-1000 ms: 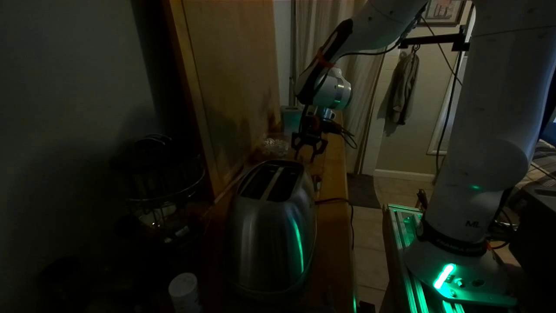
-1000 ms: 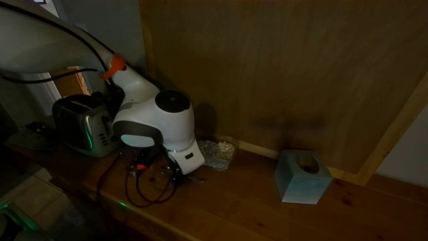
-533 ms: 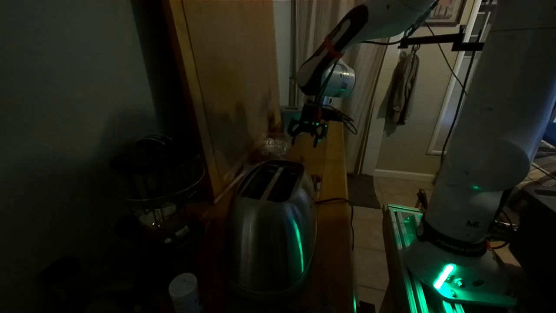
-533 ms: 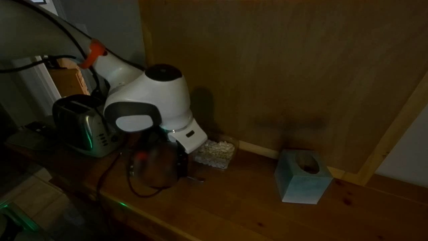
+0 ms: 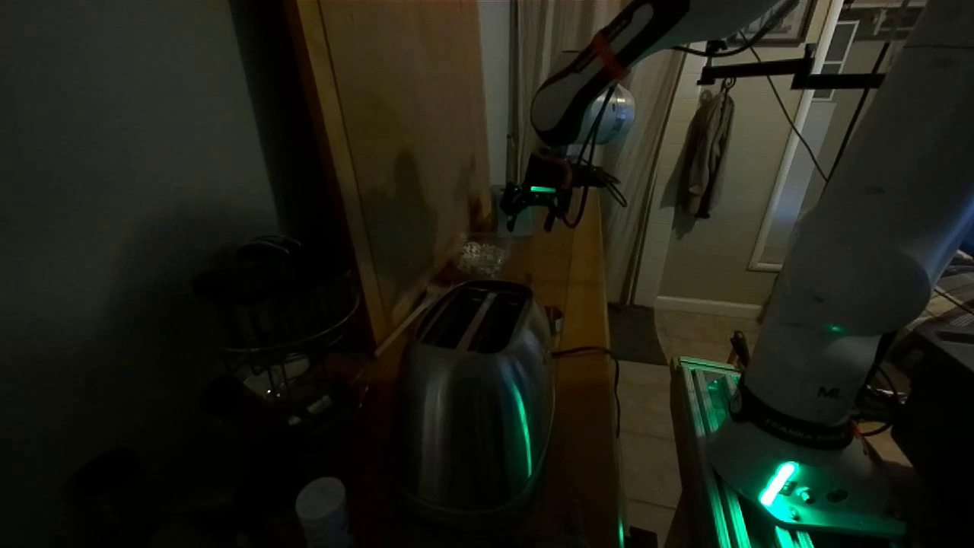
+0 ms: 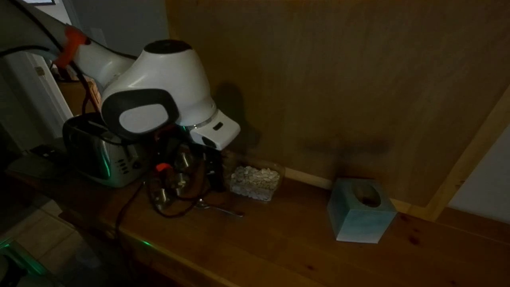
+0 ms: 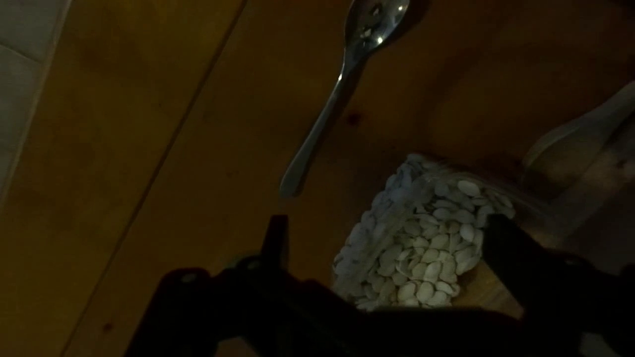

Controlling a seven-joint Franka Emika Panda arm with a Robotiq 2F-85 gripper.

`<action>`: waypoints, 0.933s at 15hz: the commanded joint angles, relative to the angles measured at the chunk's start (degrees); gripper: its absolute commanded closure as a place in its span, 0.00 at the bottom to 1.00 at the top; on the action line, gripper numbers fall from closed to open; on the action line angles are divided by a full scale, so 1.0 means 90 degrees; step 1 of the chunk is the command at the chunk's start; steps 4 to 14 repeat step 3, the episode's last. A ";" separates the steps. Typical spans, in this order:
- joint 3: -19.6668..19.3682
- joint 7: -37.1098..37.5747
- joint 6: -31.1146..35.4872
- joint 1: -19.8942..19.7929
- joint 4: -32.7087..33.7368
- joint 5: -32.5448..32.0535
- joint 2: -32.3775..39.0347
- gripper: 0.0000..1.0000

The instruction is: Put one white object on the silver spoon then lift the spoon and put the object in the silver bowl.

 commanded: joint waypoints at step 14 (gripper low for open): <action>-0.0027 -0.0003 -0.0015 0.0005 0.0013 0.0000 0.0048 0.00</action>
